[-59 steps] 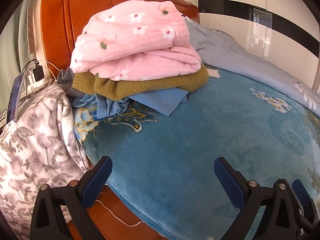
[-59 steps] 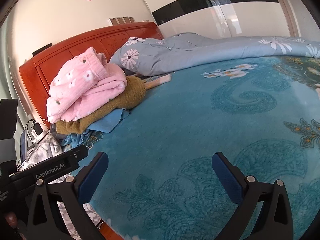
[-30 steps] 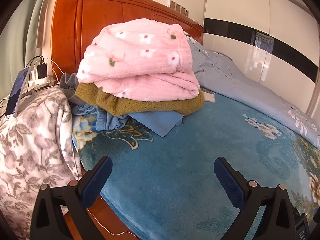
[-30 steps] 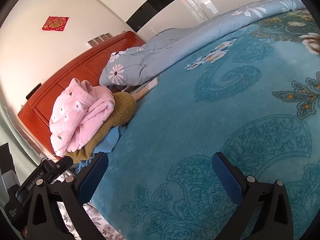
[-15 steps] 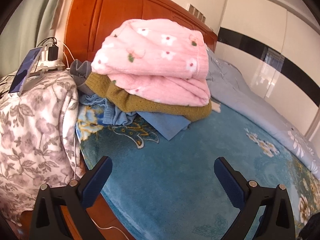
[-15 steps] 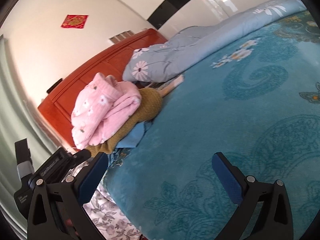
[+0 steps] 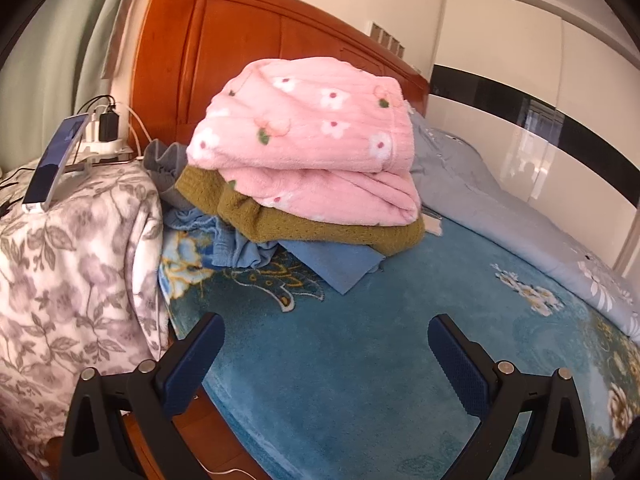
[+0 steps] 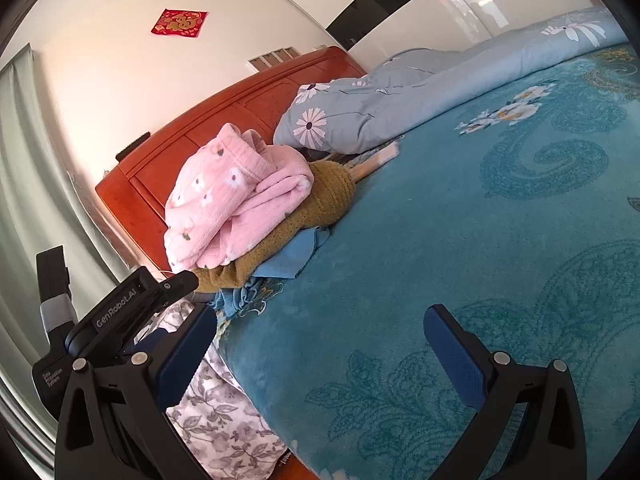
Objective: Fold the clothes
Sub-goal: 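Move both tools toward the pink fleece garment on the clothes stack, then grasp the pink fleece garment with the left gripper and lift it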
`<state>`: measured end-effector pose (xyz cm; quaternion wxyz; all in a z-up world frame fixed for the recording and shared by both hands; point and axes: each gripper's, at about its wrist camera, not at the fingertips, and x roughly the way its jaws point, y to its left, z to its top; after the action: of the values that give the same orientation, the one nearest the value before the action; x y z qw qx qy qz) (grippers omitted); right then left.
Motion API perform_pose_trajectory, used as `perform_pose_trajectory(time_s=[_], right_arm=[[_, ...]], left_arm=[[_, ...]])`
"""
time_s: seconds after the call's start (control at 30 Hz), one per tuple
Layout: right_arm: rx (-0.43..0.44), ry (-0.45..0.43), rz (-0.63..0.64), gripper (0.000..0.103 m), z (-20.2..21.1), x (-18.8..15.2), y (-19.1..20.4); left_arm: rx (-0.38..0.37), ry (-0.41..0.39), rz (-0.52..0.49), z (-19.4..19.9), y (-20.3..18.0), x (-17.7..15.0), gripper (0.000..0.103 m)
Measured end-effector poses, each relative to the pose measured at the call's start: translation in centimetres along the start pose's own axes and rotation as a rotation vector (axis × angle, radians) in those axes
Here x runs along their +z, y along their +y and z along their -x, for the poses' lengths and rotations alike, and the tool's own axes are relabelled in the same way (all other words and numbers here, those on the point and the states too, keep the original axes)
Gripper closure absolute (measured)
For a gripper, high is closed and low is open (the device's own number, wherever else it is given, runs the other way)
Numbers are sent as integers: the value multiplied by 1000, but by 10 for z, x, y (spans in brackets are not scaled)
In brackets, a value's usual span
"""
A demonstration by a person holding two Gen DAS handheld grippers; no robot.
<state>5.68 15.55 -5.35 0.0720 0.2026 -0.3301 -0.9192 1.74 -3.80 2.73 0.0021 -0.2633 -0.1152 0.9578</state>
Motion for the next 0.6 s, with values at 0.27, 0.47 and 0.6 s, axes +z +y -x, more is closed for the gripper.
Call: perform_pose_trajectory(time_s=[0.27,0.47,0.6], right_arm=[[7,29,-63,0,-2,0,-10],[-4,45,-42,0,-6,-1,-7],[-7,43,-35,0,-8,-3,-6]], left_arm=[[-5,-31,-88,5,-11,2,0],[-69,-25,-94,5,-12,4,0],[-75,-24,-114,3,-14,4,0]])
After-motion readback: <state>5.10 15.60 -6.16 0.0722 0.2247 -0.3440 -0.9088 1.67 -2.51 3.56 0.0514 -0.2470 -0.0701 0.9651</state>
